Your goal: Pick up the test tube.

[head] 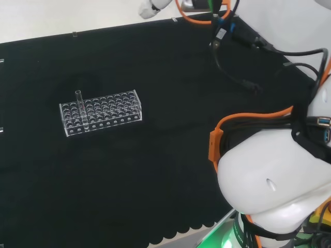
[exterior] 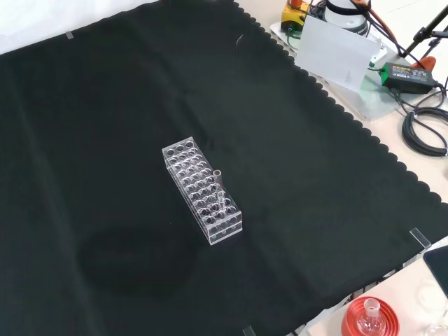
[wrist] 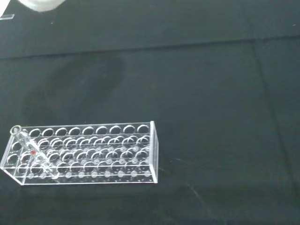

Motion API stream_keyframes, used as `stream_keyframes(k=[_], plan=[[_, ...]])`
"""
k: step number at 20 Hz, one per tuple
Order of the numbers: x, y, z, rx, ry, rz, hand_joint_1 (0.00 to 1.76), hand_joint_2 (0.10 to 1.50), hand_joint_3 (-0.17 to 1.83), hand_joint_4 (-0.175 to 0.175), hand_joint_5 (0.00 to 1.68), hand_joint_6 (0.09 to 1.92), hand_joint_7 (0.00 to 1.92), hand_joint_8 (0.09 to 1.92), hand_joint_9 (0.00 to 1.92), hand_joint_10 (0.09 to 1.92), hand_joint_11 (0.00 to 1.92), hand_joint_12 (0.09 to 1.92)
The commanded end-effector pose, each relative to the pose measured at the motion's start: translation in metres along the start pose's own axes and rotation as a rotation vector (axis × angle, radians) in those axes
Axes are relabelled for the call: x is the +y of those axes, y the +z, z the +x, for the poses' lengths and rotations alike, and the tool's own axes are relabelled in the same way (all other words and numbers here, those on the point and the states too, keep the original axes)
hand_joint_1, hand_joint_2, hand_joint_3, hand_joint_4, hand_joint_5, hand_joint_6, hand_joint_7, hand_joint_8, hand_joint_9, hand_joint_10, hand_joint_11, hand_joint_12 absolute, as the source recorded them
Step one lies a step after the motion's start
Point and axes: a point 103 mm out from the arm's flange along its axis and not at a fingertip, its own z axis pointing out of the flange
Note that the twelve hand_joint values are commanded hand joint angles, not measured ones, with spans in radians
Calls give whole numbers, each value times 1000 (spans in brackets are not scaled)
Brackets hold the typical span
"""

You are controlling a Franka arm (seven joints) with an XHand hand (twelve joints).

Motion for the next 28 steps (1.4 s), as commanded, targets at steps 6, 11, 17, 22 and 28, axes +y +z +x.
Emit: stream_keyframes(k=[6, 11, 17, 22, 28], plan=[[63, 27, 57, 103, -81, 62, 645, 813, 327, 6, 220, 87, 8, 642, 0, 637, 0, 937], [78, 43, 81, 118, -110, 90, 647, 814, 326, 6, 222, 87, 13, 645, 0, 645, 0, 942], [87, 67, 99, 271, -129, 166, 651, 816, 320, 4, 230, 87, 19, 652, 0, 678, 0, 969], [93, 86, 110, 368, -135, 223, 661, 815, 312, 1, 247, 87, 37, 668, 0, 748, 0, 1039], [96, 109, 131, 352, -158, 250, 667, 814, 310, 0, 257, 87, 43, 680, 0, 783, 0, 1093]])
